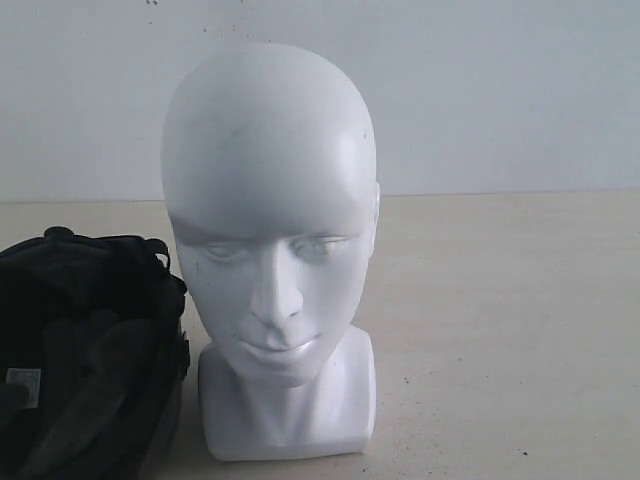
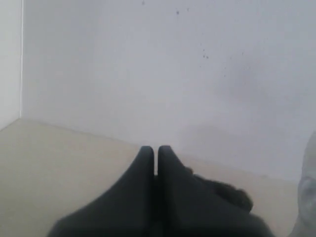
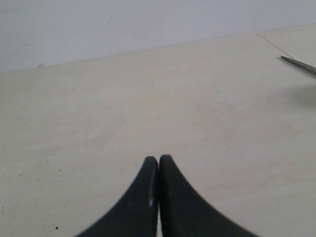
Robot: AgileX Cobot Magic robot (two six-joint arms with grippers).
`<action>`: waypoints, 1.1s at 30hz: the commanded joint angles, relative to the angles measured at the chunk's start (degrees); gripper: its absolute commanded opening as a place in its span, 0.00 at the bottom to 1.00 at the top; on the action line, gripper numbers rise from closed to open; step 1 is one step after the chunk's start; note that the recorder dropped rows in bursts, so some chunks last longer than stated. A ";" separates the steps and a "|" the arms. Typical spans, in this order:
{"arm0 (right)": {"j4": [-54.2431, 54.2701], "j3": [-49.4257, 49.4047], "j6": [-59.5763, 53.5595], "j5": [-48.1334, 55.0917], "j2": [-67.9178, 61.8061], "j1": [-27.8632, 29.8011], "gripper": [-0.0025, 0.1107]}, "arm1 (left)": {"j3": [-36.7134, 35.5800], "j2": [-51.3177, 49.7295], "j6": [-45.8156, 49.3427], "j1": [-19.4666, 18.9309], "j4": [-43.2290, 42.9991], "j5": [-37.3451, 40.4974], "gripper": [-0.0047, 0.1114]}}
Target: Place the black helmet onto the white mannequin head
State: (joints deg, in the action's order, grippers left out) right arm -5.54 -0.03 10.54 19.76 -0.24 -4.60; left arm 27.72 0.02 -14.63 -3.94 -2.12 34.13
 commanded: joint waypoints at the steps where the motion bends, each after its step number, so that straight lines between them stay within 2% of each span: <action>1: -0.16 0.03 -0.21 -0.14 0.24 -0.03 0.02 | 0.60 -0.02 -5.05 -0.14 8.41 -7.64 0.08; 5: -0.16 0.03 -0.21 -0.14 0.24 -0.03 0.02 | 0.60 -0.02 -1.66 -0.14 17.54 -3.89 0.08; 8: -0.16 0.03 -0.21 -0.14 0.24 -0.03 0.02 | 1.75 -1.48 11.99 -0.14 25.39 -1.77 0.08; 9: -0.16 0.03 -0.21 -0.14 0.24 -0.03 0.02 | 3.18 -4.07 16.50 -0.04 27.28 0.89 0.08; 12: -0.16 0.03 -0.21 -0.14 0.24 -0.03 0.02 | 8.66 -14.91 32.83 1.27 33.26 16.95 0.08; 14: -0.16 0.03 -0.21 -0.14 0.24 -0.03 0.02 | 11.28 -22.21 36.19 2.59 36.93 26.67 0.08; 16: -0.16 0.03 -0.21 -0.14 0.24 -0.03 0.02 | 13.18 -29.90 39.53 3.32 40.00 31.98 0.08; 18: -0.16 0.03 -0.21 -0.14 0.24 -0.03 0.02 | 13.55 -35.42 43.08 3.33 40.94 32.87 0.11; 21: -0.16 0.03 -0.21 -0.14 0.24 -0.03 0.02 | 13.55 -42.32 49.39 3.33 41.35 32.02 0.27; 23: -0.16 0.03 -0.21 -0.14 0.24 -0.03 0.02 | 13.55 -45.99 51.67 4.30 41.93 32.02 0.39; 25: -0.16 0.03 -0.21 -0.14 0.24 -0.03 0.02 | 13.55 -48.46 53.76 5.67 41.93 30.98 0.47; 30: -0.16 0.03 -0.21 -0.29 0.24 -0.03 0.02 | 13.55 -54.93 54.13 8.67 41.77 21.67 0.53; 33: -0.16 0.03 -0.21 -0.29 0.24 -0.03 0.02 | 13.55 -60.13 55.39 11.08 41.90 20.32 0.55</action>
State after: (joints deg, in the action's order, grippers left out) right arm -5.54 -0.03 10.54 19.76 -0.24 -4.60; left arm 40.94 -56.27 39.42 5.14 38.80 56.37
